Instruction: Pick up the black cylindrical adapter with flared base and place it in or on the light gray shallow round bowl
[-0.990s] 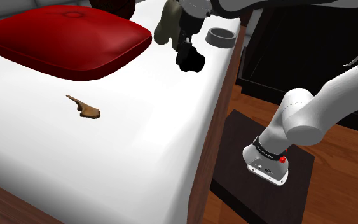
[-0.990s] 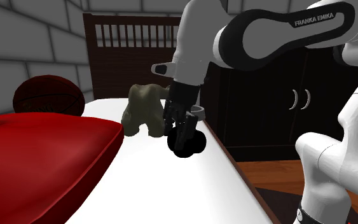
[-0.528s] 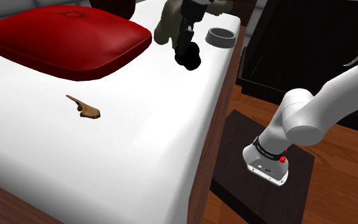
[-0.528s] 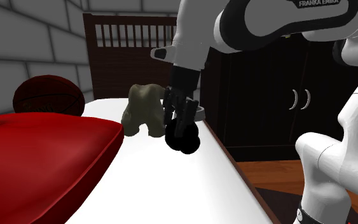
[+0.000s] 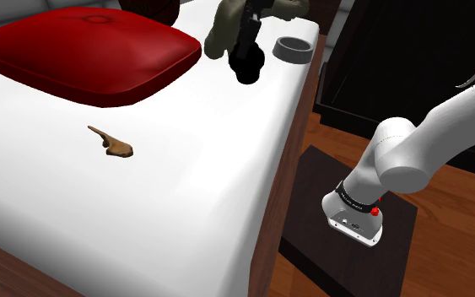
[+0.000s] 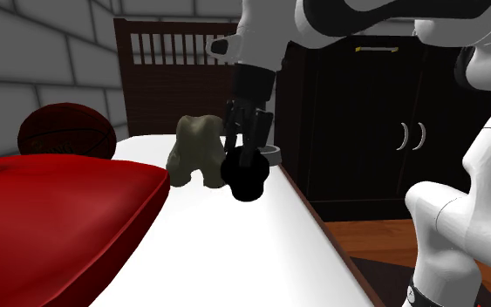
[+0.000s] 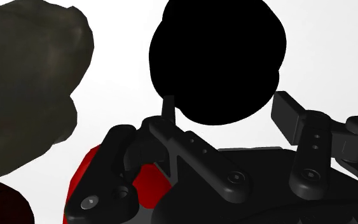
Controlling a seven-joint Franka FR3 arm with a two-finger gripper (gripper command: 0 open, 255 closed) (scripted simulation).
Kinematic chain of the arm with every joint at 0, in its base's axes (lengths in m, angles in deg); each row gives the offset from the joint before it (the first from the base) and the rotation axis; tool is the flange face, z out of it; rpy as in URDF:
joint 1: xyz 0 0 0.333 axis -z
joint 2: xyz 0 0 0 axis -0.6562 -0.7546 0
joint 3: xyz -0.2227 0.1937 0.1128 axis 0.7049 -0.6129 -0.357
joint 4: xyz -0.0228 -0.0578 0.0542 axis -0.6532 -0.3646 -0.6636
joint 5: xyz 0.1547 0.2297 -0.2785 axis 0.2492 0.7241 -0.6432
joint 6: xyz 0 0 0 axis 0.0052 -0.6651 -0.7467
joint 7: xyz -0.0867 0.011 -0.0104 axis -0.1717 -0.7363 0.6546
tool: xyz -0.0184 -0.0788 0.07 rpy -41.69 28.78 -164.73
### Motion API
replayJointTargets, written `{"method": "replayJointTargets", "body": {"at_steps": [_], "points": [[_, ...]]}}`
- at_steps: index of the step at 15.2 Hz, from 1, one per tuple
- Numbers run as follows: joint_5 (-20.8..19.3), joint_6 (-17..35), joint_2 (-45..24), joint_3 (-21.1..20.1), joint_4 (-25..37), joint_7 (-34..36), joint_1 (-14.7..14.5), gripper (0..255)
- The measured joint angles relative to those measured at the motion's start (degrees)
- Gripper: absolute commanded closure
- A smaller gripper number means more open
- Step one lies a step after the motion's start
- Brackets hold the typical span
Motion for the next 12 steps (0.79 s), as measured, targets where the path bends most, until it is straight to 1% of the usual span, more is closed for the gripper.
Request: {"method": "replayJointTargets", "body": {"at_steps": [6, 8, 11, 12], "points": [[0.0, -4.5, -1.2, -0.1, 5.7, 0.0, 0.0, 255], [-0.1, -5.2, -1.6, 1.1, 6.9, -1.7, 0.5, 255], [-0.2, -5.3, -0.5, 3.8, 5.9, -5.4, 1.7, 255], [-0.2, -5.5, -1.4, 4.9, 7.0, -6.8, 2.1, 255]]}}
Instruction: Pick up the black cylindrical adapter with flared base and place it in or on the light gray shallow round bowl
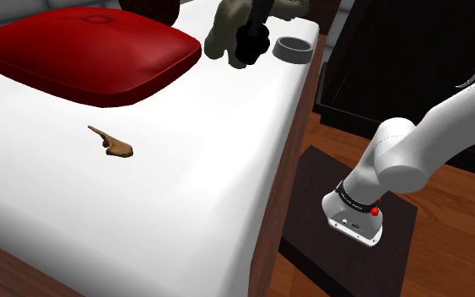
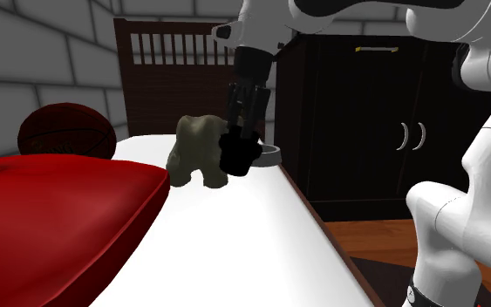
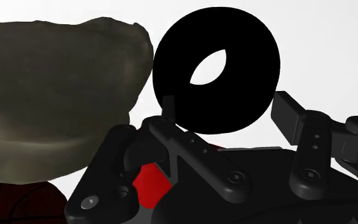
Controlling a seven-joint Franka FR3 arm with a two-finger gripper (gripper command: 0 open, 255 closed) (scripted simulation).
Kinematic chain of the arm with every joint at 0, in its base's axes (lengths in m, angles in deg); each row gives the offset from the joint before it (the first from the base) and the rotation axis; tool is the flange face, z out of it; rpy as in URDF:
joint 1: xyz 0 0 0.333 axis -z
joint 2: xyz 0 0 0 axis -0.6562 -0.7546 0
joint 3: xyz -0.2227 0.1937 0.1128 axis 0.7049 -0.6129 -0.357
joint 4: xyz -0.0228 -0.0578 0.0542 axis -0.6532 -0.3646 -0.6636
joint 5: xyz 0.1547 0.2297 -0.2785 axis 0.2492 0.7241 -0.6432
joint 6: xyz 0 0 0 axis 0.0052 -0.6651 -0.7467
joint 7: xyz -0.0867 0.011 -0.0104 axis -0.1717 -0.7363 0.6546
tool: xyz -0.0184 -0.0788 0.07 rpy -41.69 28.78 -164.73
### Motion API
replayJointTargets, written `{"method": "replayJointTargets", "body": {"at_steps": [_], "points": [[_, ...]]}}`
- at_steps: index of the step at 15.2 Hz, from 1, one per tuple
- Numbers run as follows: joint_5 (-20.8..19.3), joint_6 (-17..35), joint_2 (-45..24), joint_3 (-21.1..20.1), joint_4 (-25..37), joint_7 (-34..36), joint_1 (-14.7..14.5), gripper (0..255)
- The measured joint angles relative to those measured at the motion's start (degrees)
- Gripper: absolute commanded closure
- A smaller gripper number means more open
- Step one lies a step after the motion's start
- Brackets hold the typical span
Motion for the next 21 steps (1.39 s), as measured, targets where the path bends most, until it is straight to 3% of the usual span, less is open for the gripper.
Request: {"method": "replayJointTargets", "body": {"at_steps": [4, 13, 21], "points": [[-0.2, 0.0, 0.5, 4.3, -0.4, -6.0, 1.8, 255], [0.8, -1.0, -4.6, 13.4, 5.6, -18.7, 5.4, 255], [5.3, -4.1, -14.3, 22.1, 17.2, -31.6, 9.3, 255]]}}
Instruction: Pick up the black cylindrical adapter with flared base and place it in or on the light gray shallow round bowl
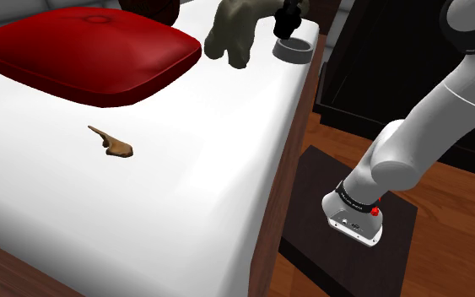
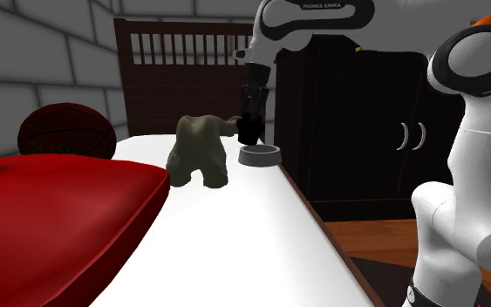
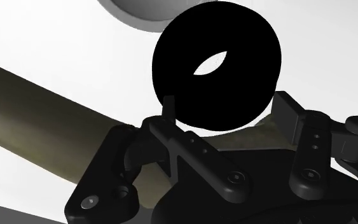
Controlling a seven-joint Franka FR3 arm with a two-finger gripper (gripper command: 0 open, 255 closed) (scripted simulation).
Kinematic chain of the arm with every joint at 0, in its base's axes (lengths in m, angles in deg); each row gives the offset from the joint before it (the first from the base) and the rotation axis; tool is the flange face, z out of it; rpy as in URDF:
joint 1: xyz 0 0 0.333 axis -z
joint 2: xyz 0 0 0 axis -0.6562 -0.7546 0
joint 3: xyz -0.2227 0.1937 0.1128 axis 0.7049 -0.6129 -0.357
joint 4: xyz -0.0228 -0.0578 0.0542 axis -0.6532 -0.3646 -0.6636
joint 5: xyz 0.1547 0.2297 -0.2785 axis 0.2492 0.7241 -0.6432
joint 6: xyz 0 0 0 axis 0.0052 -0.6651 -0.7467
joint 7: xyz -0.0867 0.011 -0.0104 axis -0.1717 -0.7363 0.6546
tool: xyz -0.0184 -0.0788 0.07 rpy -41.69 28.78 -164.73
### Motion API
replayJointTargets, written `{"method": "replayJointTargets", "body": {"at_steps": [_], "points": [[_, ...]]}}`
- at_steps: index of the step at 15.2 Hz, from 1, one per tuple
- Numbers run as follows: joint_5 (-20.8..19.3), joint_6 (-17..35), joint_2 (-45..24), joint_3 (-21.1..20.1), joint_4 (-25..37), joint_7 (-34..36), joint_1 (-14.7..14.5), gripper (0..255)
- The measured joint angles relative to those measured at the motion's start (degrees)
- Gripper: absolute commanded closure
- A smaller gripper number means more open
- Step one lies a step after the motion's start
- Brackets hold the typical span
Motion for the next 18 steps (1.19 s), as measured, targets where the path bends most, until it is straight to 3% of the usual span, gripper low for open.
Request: {"method": "replayJointTargets", "body": {"at_steps": [6, 18], "points": [[5.8, -3.2, -9.2, 5.1, 10.3, -8.8, 4.5, 255], [4.5, 7.7, -6.4, 4.8, -1.5, -9.6, 4.0, 255]]}}
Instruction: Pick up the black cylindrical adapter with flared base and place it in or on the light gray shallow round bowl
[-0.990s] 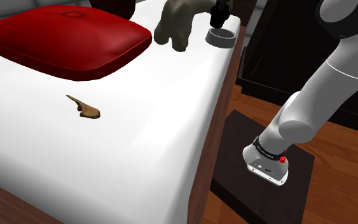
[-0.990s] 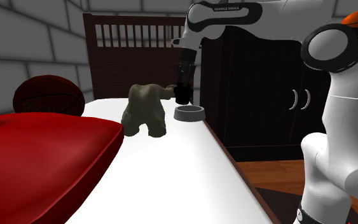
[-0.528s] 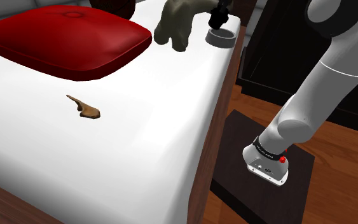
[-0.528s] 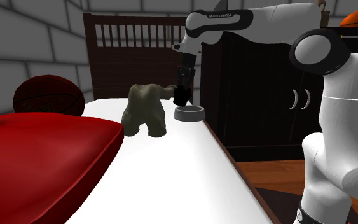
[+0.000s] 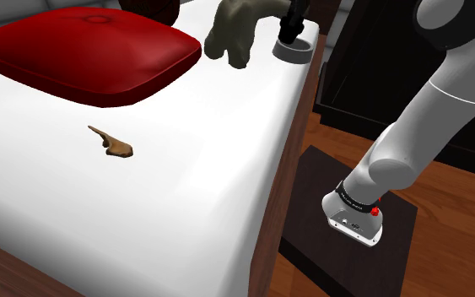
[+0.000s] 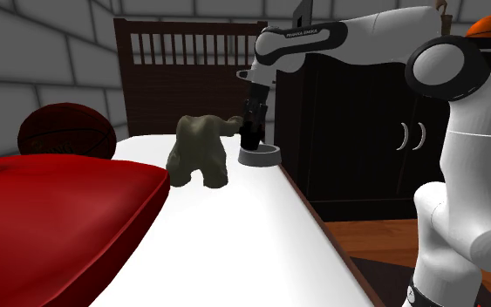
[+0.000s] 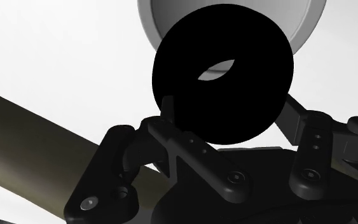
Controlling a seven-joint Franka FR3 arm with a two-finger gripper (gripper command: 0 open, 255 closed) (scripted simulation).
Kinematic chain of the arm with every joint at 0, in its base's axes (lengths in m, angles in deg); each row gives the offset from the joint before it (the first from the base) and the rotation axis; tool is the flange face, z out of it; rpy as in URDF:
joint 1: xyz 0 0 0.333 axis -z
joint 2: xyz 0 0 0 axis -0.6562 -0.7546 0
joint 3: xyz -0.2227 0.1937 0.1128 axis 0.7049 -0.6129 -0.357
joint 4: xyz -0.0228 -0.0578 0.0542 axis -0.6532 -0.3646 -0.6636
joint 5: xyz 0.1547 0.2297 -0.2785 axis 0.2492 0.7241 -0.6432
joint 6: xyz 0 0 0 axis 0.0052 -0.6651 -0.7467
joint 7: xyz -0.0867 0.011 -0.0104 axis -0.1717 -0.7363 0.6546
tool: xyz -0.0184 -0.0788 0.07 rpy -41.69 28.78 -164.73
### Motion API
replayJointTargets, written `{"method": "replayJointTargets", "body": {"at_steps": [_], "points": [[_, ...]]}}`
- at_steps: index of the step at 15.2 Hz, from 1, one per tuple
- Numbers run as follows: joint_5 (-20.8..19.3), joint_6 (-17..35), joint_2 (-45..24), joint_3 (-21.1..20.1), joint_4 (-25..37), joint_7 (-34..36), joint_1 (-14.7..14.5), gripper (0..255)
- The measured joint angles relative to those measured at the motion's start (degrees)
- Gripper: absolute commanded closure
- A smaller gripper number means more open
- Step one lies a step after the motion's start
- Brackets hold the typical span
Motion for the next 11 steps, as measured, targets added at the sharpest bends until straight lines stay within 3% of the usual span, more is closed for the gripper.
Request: {"method": "replayJointTargets", "body": {"at_steps": [3, 9, 10, 11], "points": [[-0.3, 3.6, 1.4, -0.3, -2.8, 0.2, -0.3, 255], [-0.2, 3.8, 1.7, -0.2, -3.1, -0.1, -0.3, 255], [-0.4, 3.6, 1.7, -0.1, -3.0, 0.0, -0.3, 0], [-0.3, 3.7, 1.4, -0.2, -3.0, 0.1, -0.3, 0]]}}
